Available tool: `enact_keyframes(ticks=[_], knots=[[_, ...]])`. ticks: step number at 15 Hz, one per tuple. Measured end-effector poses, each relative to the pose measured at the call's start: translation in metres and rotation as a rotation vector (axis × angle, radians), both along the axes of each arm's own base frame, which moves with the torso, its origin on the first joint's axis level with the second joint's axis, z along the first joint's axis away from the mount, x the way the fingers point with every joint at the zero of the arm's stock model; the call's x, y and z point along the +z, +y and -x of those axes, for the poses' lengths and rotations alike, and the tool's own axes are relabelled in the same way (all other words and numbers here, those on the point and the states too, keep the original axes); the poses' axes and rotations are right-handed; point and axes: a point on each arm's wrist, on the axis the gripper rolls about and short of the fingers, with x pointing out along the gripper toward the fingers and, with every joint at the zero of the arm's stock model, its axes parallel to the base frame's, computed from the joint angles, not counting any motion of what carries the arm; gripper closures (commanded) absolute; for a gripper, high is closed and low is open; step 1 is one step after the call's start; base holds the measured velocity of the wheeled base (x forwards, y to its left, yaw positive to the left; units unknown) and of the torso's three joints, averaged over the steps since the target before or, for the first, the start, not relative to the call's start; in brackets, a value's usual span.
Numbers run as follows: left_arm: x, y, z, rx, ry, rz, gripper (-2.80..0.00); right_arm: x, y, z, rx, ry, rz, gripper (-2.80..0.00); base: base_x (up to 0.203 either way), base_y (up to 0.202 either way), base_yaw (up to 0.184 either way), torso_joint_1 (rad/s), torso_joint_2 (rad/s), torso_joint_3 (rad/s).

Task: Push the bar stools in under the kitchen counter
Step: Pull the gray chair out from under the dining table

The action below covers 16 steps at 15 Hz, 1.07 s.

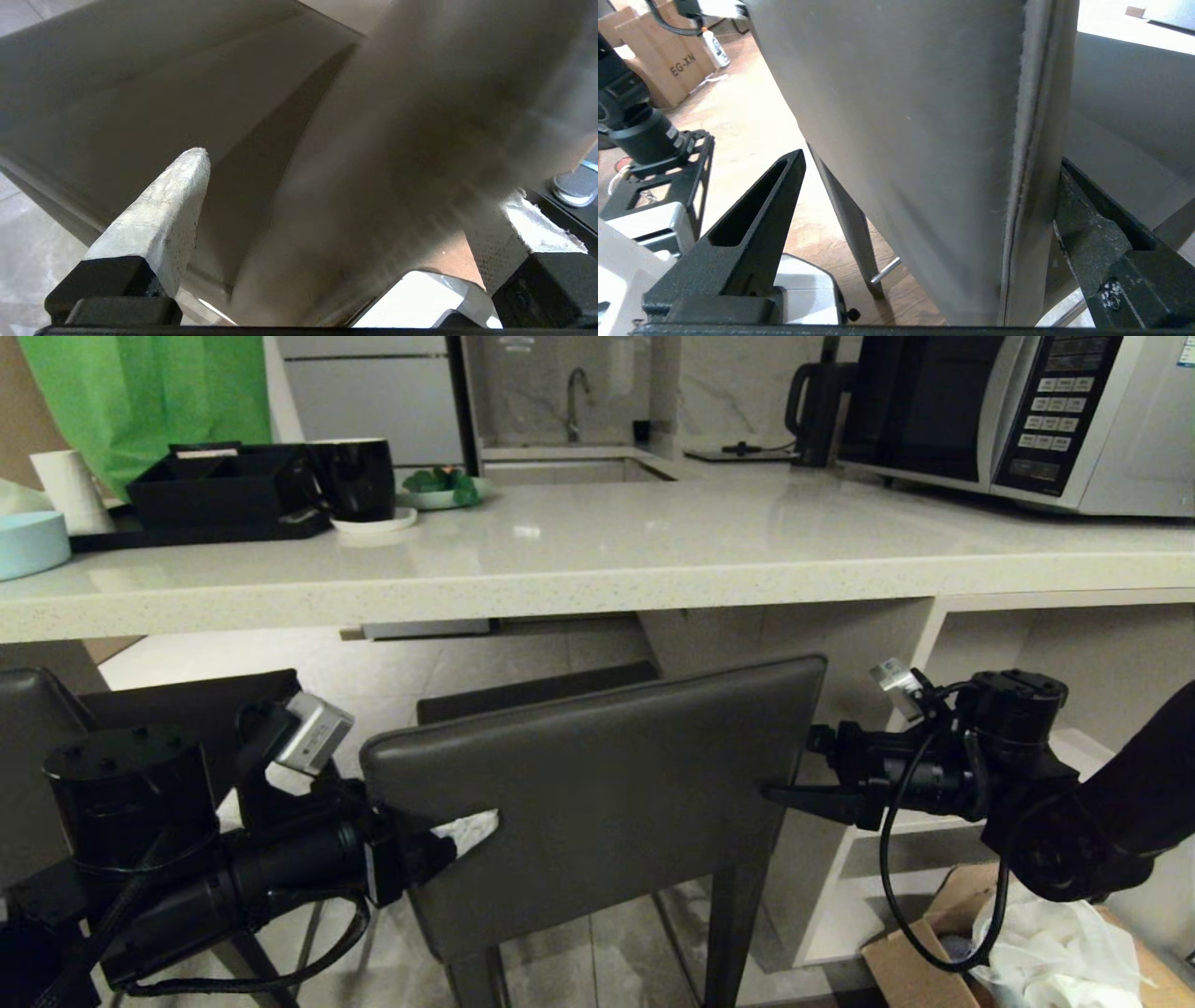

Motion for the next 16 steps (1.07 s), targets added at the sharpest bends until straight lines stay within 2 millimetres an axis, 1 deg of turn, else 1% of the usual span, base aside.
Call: enact_keyframes(ticks=[6, 10, 12, 14, 16], knots=[[-0.003, 0.000, -0.018, 0.024, 0.012, -0.005, -2.80, 0.000, 0.007, 0.020, 0.036, -0.025, -0.005, -2.80, 0.000, 0.000, 0.000, 0.000, 0.00, 0.000], [-0.002, -0.001, -0.036, 0.045, -0.002, -0.005, -2.80, 0.002, 0.012, 0.035, 0.070, -0.031, -0.007, -2.80, 0.000, 0.000, 0.000, 0.000, 0.00, 0.000], [-0.002, -0.002, -0.044, 0.046, -0.014, -0.014, -2.80, 0.005, 0.013, 0.038, 0.070, -0.023, -0.011, -2.80, 0.000, 0.000, 0.000, 0.000, 0.00, 0.000], [-0.003, -0.002, -0.044, 0.049, -0.014, -0.014, -2.80, 0.010, 0.014, 0.036, 0.068, -0.020, -0.020, -2.80, 0.000, 0.000, 0.000, 0.000, 0.00, 0.000], [-0.004, 0.000, -0.039, 0.054, -0.015, -0.014, -2.80, 0.016, 0.012, 0.033, 0.020, -0.010, -0.031, -2.80, 0.000, 0.000, 0.000, 0.000, 0.00, 0.000]])
